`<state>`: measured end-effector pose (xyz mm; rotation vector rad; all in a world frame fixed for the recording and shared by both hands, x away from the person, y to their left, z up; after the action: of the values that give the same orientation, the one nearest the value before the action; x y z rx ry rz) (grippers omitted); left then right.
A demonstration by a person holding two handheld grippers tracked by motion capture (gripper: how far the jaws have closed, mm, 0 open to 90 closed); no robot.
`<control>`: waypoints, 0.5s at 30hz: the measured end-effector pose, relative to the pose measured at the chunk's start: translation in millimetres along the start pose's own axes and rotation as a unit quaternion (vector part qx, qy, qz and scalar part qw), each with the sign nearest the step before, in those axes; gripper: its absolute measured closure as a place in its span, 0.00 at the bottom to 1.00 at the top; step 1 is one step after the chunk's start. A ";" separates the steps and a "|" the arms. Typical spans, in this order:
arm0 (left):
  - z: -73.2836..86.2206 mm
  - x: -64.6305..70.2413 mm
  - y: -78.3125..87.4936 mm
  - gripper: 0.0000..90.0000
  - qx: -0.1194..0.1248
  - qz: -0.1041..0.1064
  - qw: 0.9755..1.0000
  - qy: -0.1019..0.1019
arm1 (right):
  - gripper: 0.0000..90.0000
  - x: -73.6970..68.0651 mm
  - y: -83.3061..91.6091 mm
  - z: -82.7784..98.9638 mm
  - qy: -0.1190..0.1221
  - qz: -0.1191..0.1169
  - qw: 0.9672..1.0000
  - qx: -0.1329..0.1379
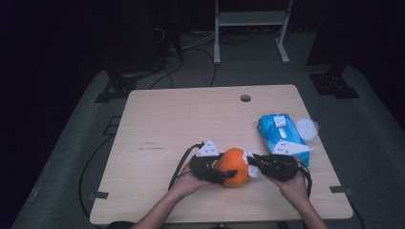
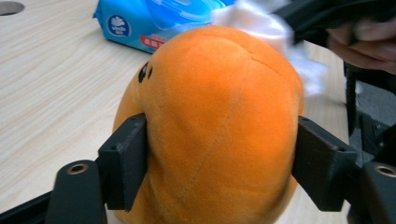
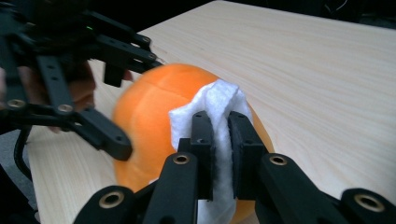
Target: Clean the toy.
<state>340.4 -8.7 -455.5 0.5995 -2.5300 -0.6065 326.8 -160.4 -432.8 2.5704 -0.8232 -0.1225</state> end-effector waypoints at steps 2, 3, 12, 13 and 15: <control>0.2 -0.8 -1.5 0.28 0.001 -0.002 1.000 0.001 | 0.90 -4.0 0.4 -3.2 0.001 -0.007 1.000 0.008; 0.7 0.5 -4.6 0.26 0.006 -0.008 1.000 0.001 | 0.90 -13.9 -0.7 -8.8 0.021 -0.013 1.000 0.010; -1.9 -3.3 1.1 0.13 0.023 0.035 0.999 -0.034 | 0.90 -10.3 0.8 -5.3 0.056 0.008 0.998 -0.004; -2.6 -4.6 0.7 0.13 0.029 0.040 0.998 -0.029 | 0.90 -9.6 1.8 -4.7 0.057 0.008 0.998 -0.005; -2.4 -5.2 -2.7 0.10 0.034 0.042 0.998 -0.031 | 0.90 -8.6 2.8 -3.8 0.054 0.005 0.999 -0.003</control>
<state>346.6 -8.9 -456.7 0.5033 -2.6276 -0.5190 319.0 -156.2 -428.6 2.5422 -0.7927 0.0169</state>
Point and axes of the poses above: each handheld gripper's, and its own axes: y roughly backward along the jaws, z roughly out of its underside, x roughly to its right, the point moved 7 cm from there along -y, roughly forward along the jaws, and after that the axes turned 13 degrees about y, right-handed, at the moved point
